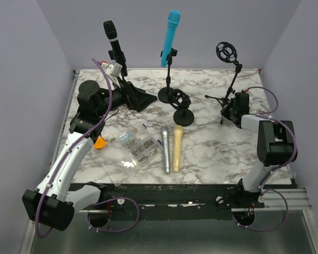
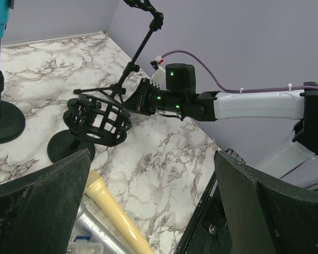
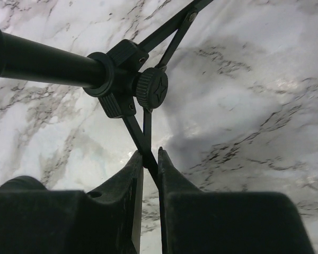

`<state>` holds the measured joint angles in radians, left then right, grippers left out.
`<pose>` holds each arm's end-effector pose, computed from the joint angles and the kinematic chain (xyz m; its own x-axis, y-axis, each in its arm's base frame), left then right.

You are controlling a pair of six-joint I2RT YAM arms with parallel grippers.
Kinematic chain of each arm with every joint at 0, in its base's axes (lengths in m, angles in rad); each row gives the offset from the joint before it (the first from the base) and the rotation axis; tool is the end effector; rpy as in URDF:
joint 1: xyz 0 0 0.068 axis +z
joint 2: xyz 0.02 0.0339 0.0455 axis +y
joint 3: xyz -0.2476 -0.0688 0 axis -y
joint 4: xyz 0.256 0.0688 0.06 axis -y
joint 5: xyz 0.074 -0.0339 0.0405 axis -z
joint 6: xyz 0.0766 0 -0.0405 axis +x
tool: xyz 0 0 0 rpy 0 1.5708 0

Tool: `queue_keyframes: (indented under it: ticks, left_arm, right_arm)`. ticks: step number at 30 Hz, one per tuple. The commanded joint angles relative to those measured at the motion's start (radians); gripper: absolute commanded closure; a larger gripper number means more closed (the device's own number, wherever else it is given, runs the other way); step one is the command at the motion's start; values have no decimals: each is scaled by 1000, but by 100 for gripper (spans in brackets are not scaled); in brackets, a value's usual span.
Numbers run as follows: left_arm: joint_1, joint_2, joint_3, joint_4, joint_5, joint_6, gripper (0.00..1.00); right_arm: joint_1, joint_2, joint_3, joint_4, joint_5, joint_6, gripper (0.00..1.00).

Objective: Remove the microphone from the stand

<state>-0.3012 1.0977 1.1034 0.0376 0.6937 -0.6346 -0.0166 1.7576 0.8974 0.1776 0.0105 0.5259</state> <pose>0.2678 -0.1345 0.4011 -0.4636 -0.3333 -0.8210 0.6995 0.4311 -0.5700 0.3952 -0.0074 0.1069 -0.5331 0.5109 -0.6744 0.3380 0.8593 0.3838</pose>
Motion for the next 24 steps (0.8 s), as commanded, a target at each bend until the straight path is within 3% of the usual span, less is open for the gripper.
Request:
queue_keyframes:
  ticks: [1,8,11,15,24]
  left_arm:
    - [4,-13,-10,26,27,-5,2]
    - [5,-12,-7,22,29,-3,2]
    - [5,-11,-5,18,29,0,2]
    - [5,-10,-4,18,31,0,1]
    - [5,-9,-4,18,36,-2,1]
  right_arm:
    - [82,21,-53,-76,57,248,88]
    - [161,54,-84,-21,109,499,87]
    - [187,49,-104,22,114,538,80]
    - [201,8,-124,40,115,496,60]
    - [164,-203,-227,10,87,191,32]
